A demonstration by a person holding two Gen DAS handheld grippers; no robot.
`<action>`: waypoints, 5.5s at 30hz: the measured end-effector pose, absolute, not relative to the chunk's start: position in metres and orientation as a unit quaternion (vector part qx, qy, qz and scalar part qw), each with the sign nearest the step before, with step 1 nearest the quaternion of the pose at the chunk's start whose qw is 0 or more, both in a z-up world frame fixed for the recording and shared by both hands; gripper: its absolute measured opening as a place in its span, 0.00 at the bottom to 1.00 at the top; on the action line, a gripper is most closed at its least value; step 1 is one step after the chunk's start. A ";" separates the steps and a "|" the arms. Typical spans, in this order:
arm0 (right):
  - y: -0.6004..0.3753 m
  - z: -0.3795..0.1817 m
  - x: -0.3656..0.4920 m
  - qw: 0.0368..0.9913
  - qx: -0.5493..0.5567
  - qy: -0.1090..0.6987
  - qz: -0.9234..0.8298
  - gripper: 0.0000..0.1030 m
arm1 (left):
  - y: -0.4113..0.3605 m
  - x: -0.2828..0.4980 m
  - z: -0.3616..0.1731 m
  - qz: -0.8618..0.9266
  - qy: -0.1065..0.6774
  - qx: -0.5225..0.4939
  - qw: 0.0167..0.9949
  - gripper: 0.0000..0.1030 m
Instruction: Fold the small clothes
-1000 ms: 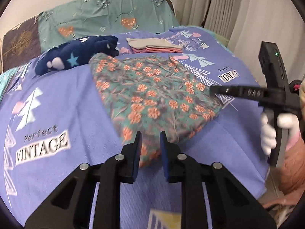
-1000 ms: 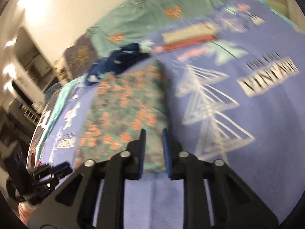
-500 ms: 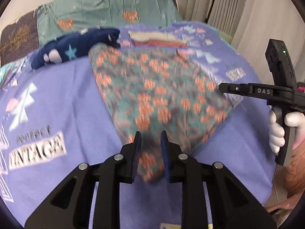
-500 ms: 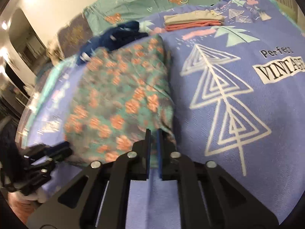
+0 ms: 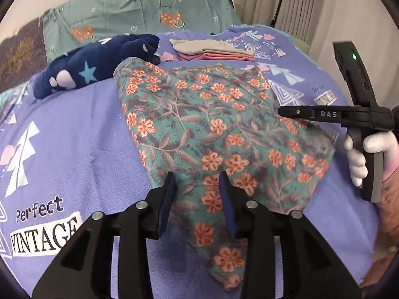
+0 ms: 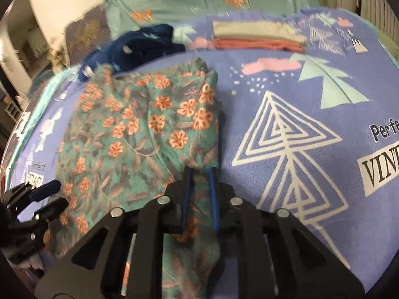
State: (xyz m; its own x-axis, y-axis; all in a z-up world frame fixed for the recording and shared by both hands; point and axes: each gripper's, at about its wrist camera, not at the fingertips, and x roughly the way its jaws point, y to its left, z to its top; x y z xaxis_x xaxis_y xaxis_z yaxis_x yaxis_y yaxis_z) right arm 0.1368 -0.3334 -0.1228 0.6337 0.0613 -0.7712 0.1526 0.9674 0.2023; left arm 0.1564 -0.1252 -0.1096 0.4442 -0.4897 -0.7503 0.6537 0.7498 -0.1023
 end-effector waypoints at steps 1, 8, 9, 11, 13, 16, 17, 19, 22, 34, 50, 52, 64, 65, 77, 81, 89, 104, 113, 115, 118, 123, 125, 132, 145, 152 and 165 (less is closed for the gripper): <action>-0.337 -0.119 0.135 0.892 0.138 0.429 -0.022 0.16 | -0.124 0.161 -0.106 -0.336 0.404 0.097 0.845 0.37; -0.371 -0.083 0.159 0.896 0.179 0.406 -0.015 0.26 | -0.134 0.231 -0.092 -0.302 0.397 0.095 0.861 0.44; -0.372 -0.082 0.166 0.895 0.179 0.409 -0.013 0.27 | -0.137 0.244 -0.094 -0.296 0.402 0.094 0.861 0.44; -0.373 -0.080 0.178 0.894 0.182 0.409 -0.002 0.26 | -0.141 0.261 -0.099 -0.284 0.404 0.096 0.864 0.44; -0.368 -0.079 0.188 0.897 0.179 0.404 0.027 0.26 | -0.145 0.277 -0.101 -0.275 0.400 0.092 0.869 0.44; -0.358 -0.094 0.199 0.893 0.153 0.422 0.022 0.26 | -0.156 0.310 -0.106 -0.253 0.396 0.091 0.878 0.44; -0.359 -0.110 0.204 0.884 0.144 0.445 -0.002 0.26 | -0.158 0.317 -0.107 -0.253 0.400 0.088 0.876 0.44; -0.366 -0.125 0.205 0.880 0.167 0.446 0.000 0.26 | -0.160 0.330 -0.109 -0.252 0.405 0.086 0.875 0.44; -0.371 -0.118 0.198 0.885 0.179 0.430 0.013 0.28 | -0.159 0.339 -0.107 -0.254 0.403 0.084 0.875 0.45; -0.375 -0.121 0.212 0.878 0.176 0.444 -0.010 0.40 | -0.223 0.347 -0.127 -0.284 0.384 0.191 0.857 0.43; -0.360 -0.112 0.116 0.867 0.208 0.450 0.051 0.42 | -0.125 0.202 -0.114 -0.363 0.431 0.103 0.820 0.67; -0.356 -0.126 0.106 0.858 0.210 0.467 0.051 0.43 | -0.123 0.189 -0.129 -0.353 0.429 0.098 0.826 0.68; -0.337 -0.126 0.069 0.861 0.223 0.455 0.038 0.18 | -0.114 0.148 -0.129 -0.355 0.434 0.084 0.824 0.64; -0.339 -0.125 0.066 0.863 0.229 0.449 0.035 0.10 | -0.115 0.145 -0.128 -0.354 0.433 0.087 0.825 0.60; -0.348 -0.123 0.057 0.854 0.248 0.458 0.022 0.33 | -0.103 0.147 -0.127 -0.365 0.447 0.060 0.815 0.59; -0.356 -0.101 0.060 0.874 0.225 0.431 0.008 0.47 | -0.102 0.156 -0.121 -0.367 0.451 0.035 0.813 0.60; -0.360 -0.097 0.104 0.874 0.212 0.436 0.019 0.48 | -0.101 0.190 -0.120 -0.357 0.470 -0.016 0.807 0.60; -0.373 -0.126 0.182 0.845 0.252 0.464 0.081 0.55 | -0.128 0.258 -0.130 -0.367 0.486 -0.041 0.792 0.61; -0.370 -0.129 0.216 0.841 0.255 0.465 0.106 0.54 | -0.147 0.277 -0.131 -0.362 0.468 -0.005 0.806 0.43; -0.362 -0.128 0.218 0.850 0.230 0.462 0.104 0.47 | -0.150 0.276 -0.129 -0.365 0.459 0.004 0.810 0.32; -0.350 -0.122 0.215 0.864 0.194 0.455 0.096 0.28 | -0.155 0.265 -0.115 -0.361 0.428 0.043 0.828 0.24; -0.335 -0.083 0.189 0.902 0.143 0.400 0.081 0.17 | -0.163 0.233 -0.073 -0.357 0.358 0.104 0.856 0.23; -0.332 -0.066 0.174 0.915 0.129 0.376 0.076 0.17 | -0.166 0.220 -0.055 -0.362 0.334 0.113 0.863 0.22; -0.336 -0.020 0.119 0.944 0.100 0.312 0.046 0.17 | -0.188 0.183 -0.011 -0.388 0.283 0.125 0.868 0.22; -0.395 0.039 0.014 0.969 0.099 0.222 -0.053 0.17 | -0.281 0.122 0.032 -0.466 0.194 0.173 0.845 0.22; -0.436 0.050 -0.025 0.970 0.094 0.195 -0.114 0.17 | -0.342 0.110 0.040 -0.500 0.176 0.196 0.825 0.22; -0.546 0.057 -0.014 0.953 0.088 0.171 -0.236 0.16 | -0.492 0.144 0.044 -0.534 0.156 0.228 0.799 0.22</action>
State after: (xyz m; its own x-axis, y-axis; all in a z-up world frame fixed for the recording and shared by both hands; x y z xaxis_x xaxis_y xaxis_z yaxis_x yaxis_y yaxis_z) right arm -0.0136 -0.5460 0.0565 0.8304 -0.4188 -0.3675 0.4790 0.8735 0.0868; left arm 0.1435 -0.4920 0.0440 0.3817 -0.7824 -0.4920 0.9242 0.3266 0.1978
